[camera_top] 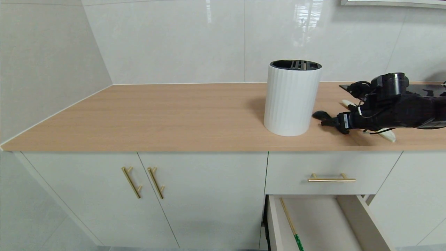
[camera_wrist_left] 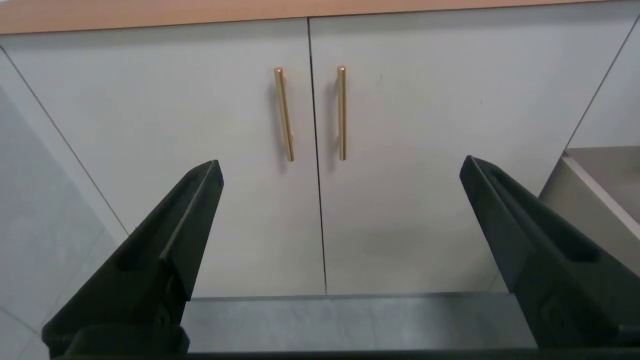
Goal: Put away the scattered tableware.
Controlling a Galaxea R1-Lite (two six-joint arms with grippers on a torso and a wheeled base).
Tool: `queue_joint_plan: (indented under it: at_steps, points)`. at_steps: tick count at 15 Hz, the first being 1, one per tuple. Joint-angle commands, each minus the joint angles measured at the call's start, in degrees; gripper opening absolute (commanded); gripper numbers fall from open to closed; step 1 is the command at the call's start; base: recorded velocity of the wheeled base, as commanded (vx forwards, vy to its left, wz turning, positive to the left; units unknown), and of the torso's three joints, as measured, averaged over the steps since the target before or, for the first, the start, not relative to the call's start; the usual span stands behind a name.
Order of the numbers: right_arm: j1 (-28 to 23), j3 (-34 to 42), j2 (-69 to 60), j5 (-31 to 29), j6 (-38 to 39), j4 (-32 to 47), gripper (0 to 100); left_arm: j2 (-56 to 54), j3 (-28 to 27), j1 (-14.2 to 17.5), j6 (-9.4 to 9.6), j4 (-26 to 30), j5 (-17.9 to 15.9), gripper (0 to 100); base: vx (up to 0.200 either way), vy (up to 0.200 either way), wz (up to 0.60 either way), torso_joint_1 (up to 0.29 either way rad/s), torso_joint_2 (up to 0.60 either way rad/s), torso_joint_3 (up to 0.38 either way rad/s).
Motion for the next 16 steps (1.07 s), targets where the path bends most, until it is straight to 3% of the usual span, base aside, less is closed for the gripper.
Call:
queue_joint_plan:
  at_steps: [1, 12, 13, 16]
  points:
    - [0.1, 0.1, 0.7, 0.0, 0.0, 0.1, 100, 0.0, 0.0, 0.0, 0.02, 0.0, 0.0, 100, 0.000, 0.000, 0.00, 0.000, 0.00, 0.000]
    - [0.8, 1.8, 0.0, -0.1, -0.8, -0.8, 100, 0.0, 0.0, 0.0, 0.02, 0.0, 0.0, 100, 0.000, 0.000, 0.00, 0.000, 0.00, 0.000]
    - [0.8, 1.8, 0.0, -0.1, -0.9, -0.8, 0, 0.1, 0.0, 0.0, 0.02, 0.0, 0.0, 100, 0.000, 0.000, 0.00, 0.000, 0.00, 0.000]
    - [0.8, 1.8, 0.1, -0.1, -0.9, -0.8, 0, 0.0, 0.0, 0.0, 0.02, 0.0, 0.0, 100, 0.000, 0.000, 0.00, 0.000, 0.00, 0.000]
